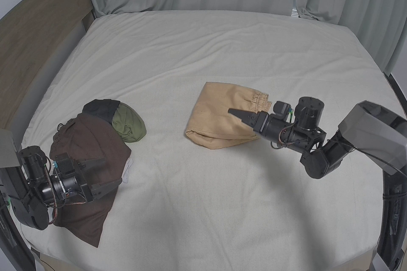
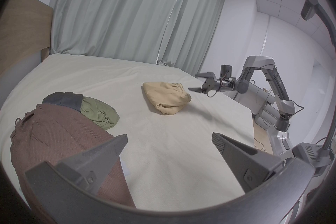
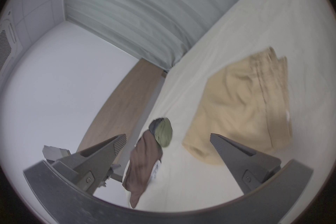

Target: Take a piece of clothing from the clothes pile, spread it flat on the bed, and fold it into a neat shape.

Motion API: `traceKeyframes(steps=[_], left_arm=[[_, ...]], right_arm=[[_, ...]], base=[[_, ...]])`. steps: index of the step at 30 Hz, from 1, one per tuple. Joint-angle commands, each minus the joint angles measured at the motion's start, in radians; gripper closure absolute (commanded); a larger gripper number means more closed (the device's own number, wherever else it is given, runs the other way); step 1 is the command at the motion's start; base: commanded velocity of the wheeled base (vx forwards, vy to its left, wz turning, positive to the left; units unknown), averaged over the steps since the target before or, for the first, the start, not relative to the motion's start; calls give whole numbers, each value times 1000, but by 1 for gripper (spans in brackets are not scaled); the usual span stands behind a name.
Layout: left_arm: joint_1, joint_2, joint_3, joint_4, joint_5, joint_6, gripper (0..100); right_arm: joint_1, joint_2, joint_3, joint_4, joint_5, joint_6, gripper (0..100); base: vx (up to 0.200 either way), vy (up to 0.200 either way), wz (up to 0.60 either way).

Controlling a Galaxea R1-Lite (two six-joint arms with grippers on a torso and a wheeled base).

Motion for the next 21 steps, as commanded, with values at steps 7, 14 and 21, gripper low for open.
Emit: traceKeyframes(steps=[7, 14, 21], left_arm=[[-2, 6, 1, 0, 0, 0, 0], [-11, 11, 3, 0, 0, -2, 0], [-17, 8, 6, 0, 0, -3, 0]], right_arm=[[-88, 166, -236, 35, 4, 21, 0], [-108, 255, -291, 49, 2, -6, 0], [-111, 248, -277, 49, 1, -26, 0]], base=[[0, 0, 0], [0, 0, 0], [0, 0, 0]])
